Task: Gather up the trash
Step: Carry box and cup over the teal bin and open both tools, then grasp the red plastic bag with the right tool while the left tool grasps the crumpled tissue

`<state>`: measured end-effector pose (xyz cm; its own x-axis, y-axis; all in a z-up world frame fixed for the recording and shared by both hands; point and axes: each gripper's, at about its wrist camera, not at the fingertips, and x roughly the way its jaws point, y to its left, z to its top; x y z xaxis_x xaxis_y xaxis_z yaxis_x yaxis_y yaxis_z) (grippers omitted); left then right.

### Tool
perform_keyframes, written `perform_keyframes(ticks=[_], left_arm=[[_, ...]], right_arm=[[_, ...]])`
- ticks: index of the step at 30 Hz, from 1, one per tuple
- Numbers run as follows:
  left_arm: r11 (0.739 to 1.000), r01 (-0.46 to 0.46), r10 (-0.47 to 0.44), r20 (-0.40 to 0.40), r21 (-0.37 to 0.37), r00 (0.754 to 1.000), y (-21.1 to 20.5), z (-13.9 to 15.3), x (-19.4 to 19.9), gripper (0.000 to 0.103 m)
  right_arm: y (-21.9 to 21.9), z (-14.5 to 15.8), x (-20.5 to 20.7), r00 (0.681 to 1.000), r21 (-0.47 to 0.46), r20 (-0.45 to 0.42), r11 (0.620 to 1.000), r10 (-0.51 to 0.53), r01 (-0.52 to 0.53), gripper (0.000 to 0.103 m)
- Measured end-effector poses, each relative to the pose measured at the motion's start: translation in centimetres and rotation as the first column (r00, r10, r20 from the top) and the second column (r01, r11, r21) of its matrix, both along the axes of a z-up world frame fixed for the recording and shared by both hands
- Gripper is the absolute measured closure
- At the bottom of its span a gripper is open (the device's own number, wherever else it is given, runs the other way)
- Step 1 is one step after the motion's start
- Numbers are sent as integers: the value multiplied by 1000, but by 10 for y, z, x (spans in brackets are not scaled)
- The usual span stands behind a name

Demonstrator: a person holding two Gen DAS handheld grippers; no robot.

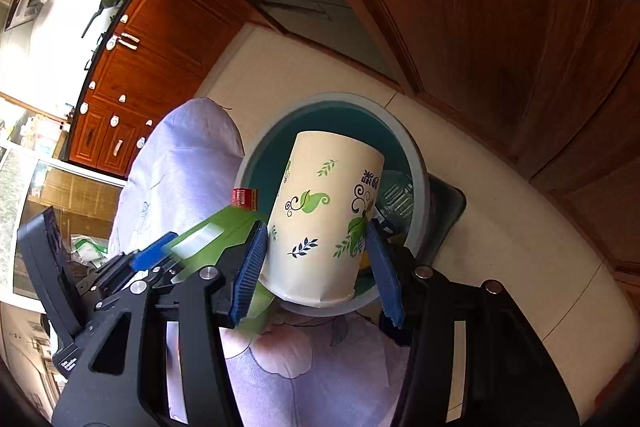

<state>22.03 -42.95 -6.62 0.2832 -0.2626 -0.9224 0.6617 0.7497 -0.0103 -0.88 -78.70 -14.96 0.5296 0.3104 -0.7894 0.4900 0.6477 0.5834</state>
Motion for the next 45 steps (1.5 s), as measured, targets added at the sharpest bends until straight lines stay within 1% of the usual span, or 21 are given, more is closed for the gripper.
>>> perform_keyframes(ticks=[1,3,5,9,12,14,15,17,21,22,23,25,28,29,33,35,45], left_arm=[[1000,1,-1,-3,-6,1000,-1,0,-1,56],[1000,1,0,8,-10,1000,1,2,0,50],[1000,2,-1,16,-23,1000,5,4,-2,46],[999,-2,3,23,-39,1000,12,10,-4,42],[999,-12,13,23,-47,1000,19,13,-8,37],[999,-13,14,27,-48,1000,24,15,-11,32],[999,-13,15,31,-48,999,26,16,-12,30],[999,-14,16,37,-49,999,28,18,-16,27],[998,-24,26,40,-65,999,31,22,-22,20],[997,-25,28,43,-67,999,33,23,-24,19],[997,-28,31,46,-71,998,36,26,-26,17],[997,-32,36,51,-76,998,38,30,-29,15],[995,-46,51,58,-91,997,51,36,-37,13],[994,-51,57,60,-94,997,56,39,-42,12],[992,-74,81,68,-102,994,73,45,-53,11],[990,-90,97,67,-107,993,86,49,-61,11],[971,-193,205,80,-143,975,158,59,-94,9]], right_arm=[[1,-2,2,1000,2,-4,1000,1,-1,54],[3,-5,3,1000,2,-11,1000,1,-1,54],[6,-7,4,1000,2,-16,1000,4,-4,54],[10,-7,7,1000,-3,-23,1000,7,-7,54],[14,-7,8,999,-5,-31,1000,12,-12,51],[19,-7,9,999,-14,-40,1000,22,-23,47],[21,-7,10,999,-18,-47,999,29,-29,47],[24,-10,10,998,-14,-56,999,30,-31,37],[29,-10,8,997,-18,-69,1000,24,-25,31],[30,-10,8,997,-20,-72,999,24,-26,28],[33,-9,8,997,-22,-75,999,25,-27,28],[37,-8,6,996,-19,-81,999,30,-32,28],[43,-7,3,995,-14,-95,999,32,-33,23],[46,-5,2,995,-17,-97,999,31,-33,23],[59,1,-7,994,-21,-102,999,42,-45,21],[67,5,-12,994,-28,-101,998,49,-52,18],[119,37,-36,989,-58,-62,989,133,-137,18]])
